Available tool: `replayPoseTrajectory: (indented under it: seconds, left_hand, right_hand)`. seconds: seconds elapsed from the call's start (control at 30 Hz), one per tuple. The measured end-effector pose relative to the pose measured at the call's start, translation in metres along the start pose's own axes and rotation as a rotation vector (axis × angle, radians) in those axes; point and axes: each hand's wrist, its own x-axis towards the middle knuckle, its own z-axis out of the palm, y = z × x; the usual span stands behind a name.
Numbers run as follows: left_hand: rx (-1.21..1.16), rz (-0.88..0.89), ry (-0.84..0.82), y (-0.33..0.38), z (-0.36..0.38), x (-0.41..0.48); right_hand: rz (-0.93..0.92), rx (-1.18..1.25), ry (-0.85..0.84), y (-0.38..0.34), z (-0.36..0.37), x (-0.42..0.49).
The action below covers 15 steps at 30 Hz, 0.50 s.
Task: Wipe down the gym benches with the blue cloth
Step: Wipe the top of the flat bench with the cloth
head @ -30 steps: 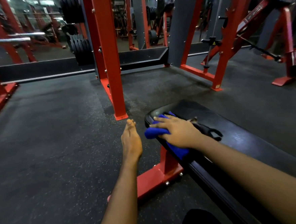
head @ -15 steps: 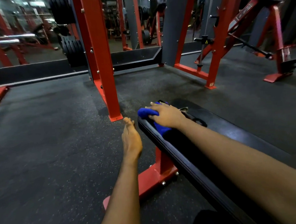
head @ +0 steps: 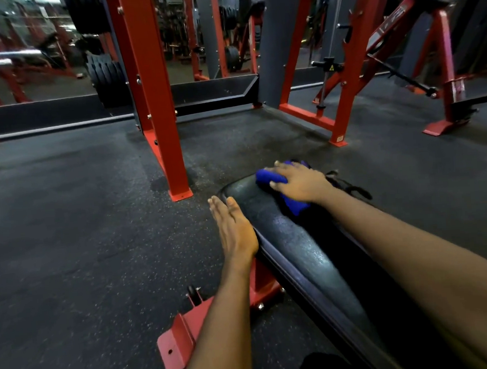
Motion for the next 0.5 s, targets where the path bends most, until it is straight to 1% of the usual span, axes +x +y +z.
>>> replayPoseTrajectory:
  seconds: [0.07, 0.1, 0.13, 0.17, 0.23, 0.33, 0.4, 0.5]
  left_hand:
    - [0.005, -0.010, -0.003, -0.001, -0.001, 0.001]
    - [0.004, -0.009, -0.004, -0.003, -0.001, 0.001]
    - [0.002, -0.007, -0.006, -0.004, -0.001, 0.002]
    - [0.001, -0.007, -0.008, -0.005, -0.001, 0.001]
    - [-0.006, 0.000, -0.011, -0.005, 0.000, 0.000]
    - [-0.009, 0.001, 0.004, -0.006, 0.002, 0.001]
    - [-0.020, -0.002, 0.015, -0.007, 0.002, 0.001]
    - [-0.021, -0.016, -0.004, -0.003, -0.003, 0.000]
  right_hand:
    - [-0.184, 0.044, 0.005, 0.014, 0.005, -0.034]
    - [-0.230, 0.090, 0.000, 0.024, 0.004, -0.049]
    - [-0.234, 0.123, 0.001, 0.034, 0.002, -0.053]
    - [-0.194, 0.148, 0.002, 0.045, 0.000, -0.046]
    - [-0.036, 0.148, -0.001, 0.052, -0.004, -0.015]
    - [0.101, 0.103, 0.009, 0.029, -0.001, 0.032]
    - [0.088, 0.080, 0.047, 0.005, 0.004, 0.042]
    - [-0.031, 0.066, 0.028, -0.020, 0.009, 0.028]
